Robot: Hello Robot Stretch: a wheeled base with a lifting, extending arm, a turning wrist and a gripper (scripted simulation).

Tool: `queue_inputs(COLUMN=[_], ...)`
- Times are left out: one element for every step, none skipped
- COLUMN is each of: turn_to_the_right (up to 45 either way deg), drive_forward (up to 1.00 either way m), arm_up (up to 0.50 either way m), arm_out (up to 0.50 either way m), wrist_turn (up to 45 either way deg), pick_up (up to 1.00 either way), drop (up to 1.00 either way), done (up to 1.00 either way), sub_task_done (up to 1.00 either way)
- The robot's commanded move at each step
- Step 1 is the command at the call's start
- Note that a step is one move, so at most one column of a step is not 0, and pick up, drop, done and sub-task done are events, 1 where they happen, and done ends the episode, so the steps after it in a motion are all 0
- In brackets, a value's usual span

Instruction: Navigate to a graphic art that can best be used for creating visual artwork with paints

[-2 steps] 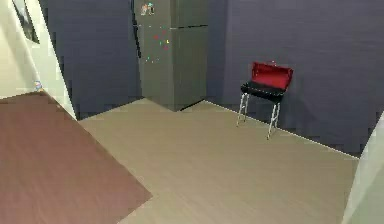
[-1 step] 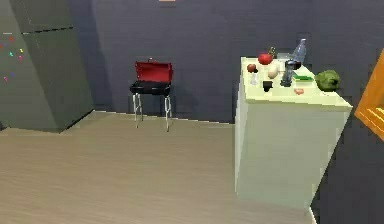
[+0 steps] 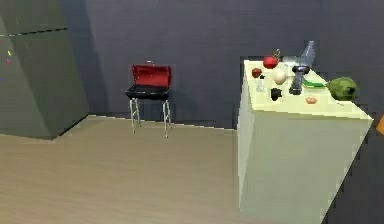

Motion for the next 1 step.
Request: queue_inputs(turn_to_the_right=[-45.0], drive_forward=[0.00], arm_up=[0.00], arm_out=[0.00], wrist_turn=[0.0], pick_up=[0.00], drop=[0.00], done=[0.00], sub_task_done=[0.00])
